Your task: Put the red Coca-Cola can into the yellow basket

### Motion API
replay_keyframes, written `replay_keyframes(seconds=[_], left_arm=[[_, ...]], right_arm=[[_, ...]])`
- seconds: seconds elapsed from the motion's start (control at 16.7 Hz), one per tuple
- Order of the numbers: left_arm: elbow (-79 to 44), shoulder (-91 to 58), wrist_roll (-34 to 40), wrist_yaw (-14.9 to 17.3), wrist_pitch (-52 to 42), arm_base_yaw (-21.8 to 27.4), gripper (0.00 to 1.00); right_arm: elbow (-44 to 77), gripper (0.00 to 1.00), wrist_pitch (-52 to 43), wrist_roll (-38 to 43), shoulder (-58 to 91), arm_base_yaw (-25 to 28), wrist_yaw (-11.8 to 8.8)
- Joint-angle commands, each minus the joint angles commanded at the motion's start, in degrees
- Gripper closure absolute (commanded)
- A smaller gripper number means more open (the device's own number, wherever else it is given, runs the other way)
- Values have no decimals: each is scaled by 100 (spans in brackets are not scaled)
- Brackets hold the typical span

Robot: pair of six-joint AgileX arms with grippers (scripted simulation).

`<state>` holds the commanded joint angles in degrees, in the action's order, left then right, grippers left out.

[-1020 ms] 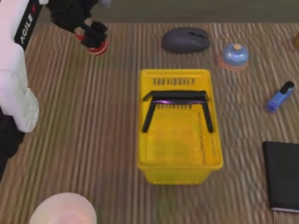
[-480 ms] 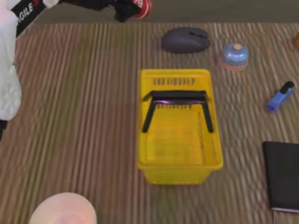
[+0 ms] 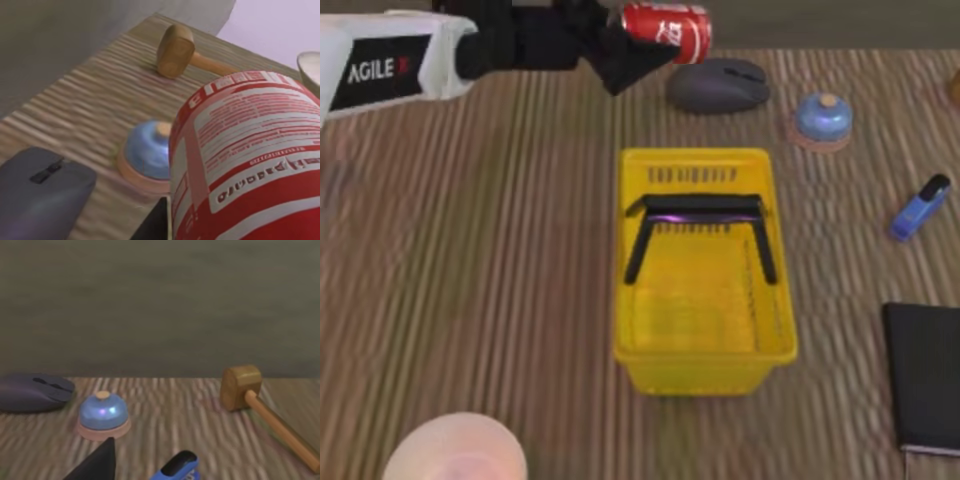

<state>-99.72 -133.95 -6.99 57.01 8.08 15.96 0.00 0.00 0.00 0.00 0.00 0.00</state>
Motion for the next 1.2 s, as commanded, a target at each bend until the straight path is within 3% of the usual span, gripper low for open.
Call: replay_keyframes(seconds=[0.3,0.54,1.2], left_arm=[[1730,860,356,994,2178,164,100],[2484,1339,440,1455,3291,253,100],[2665,1228,436,1578,3780,244,100]], right_arm=[[0,0,0,0,0,0,0],[0,0,0,0,0,0,0],[0,0,0,0,0,0,0]])
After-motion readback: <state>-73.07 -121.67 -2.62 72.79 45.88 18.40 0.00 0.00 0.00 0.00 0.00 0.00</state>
